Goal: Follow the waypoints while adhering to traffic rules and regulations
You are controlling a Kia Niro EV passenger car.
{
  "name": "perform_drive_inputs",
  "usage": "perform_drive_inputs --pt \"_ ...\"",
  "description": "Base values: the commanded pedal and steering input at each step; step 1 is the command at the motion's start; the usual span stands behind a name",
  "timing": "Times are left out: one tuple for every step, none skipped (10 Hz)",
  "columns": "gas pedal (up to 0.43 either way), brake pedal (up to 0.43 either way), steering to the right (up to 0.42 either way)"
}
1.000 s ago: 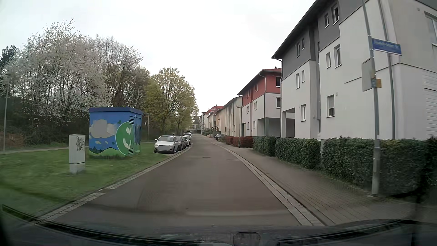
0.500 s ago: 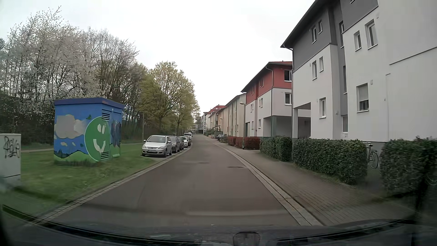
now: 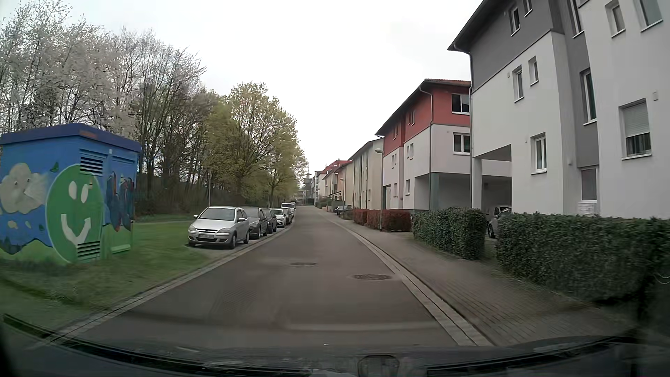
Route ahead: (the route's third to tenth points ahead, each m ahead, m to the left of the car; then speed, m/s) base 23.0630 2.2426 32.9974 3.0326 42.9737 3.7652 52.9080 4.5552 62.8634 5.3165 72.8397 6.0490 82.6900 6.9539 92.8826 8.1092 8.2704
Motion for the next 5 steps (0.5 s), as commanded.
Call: perform_drive_inputs --pt "0.110 0.000 -0.007" --pt "0.110 0.000 -0.007" --pt "0.110 0.000 -0.007" --pt "0.110 0.000 -0.007" --pt "0.110 0.000 -0.008"
